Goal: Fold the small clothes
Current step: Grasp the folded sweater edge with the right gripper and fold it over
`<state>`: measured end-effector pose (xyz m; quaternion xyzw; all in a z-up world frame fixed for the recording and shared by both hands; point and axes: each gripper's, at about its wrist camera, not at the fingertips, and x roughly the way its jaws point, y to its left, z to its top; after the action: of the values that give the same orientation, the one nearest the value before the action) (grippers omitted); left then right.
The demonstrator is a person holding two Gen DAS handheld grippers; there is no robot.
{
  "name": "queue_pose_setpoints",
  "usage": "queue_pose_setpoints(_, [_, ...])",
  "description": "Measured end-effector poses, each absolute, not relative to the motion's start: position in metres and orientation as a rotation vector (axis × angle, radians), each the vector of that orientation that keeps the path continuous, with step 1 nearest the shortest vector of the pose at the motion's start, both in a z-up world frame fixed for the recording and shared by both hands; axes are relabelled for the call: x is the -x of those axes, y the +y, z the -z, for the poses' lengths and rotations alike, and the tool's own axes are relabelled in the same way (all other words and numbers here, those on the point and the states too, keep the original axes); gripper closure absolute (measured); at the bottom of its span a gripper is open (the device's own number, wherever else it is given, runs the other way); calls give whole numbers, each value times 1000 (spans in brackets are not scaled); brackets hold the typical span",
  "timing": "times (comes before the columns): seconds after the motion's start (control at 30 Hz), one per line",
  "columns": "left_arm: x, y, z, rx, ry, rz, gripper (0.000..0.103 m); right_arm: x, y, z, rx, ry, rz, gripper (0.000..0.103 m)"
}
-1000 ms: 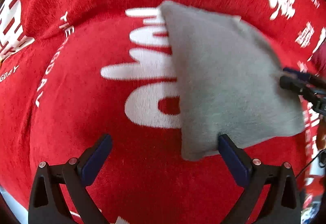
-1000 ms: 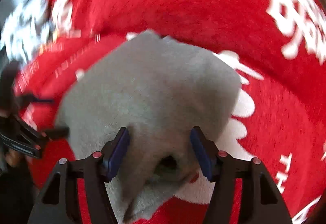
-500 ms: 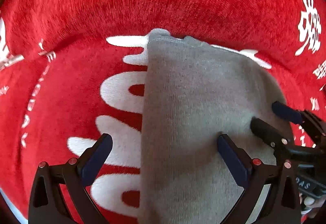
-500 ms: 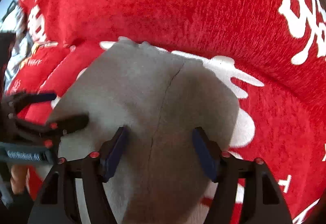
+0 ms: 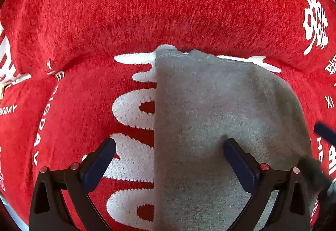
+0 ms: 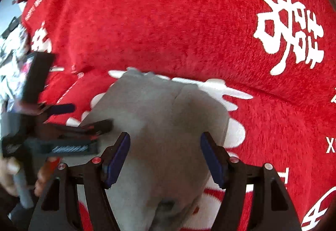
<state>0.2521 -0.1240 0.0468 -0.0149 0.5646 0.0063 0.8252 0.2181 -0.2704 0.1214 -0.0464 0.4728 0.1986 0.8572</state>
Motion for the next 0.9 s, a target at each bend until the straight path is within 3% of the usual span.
queue_pose_setpoints(0.23, [-243,-126,-61,-24,1183,-2,0,-182,-271,-95,244,1027,-403,30])
queue_pose_setpoints(0.4, [-232,-115,-83,-20,1127,56,0,-178,-310,-115,117,1039,-374,27])
queue_pose_setpoints(0.57, [-246,-95,-69,78,1230,22,0,-193,-346,-121,-104,1053,-337,22])
queue_pose_setpoints(0.9, [-263,-112,-28,278,1378,179,0,-246,-336,-64,-353,1234,-379,22])
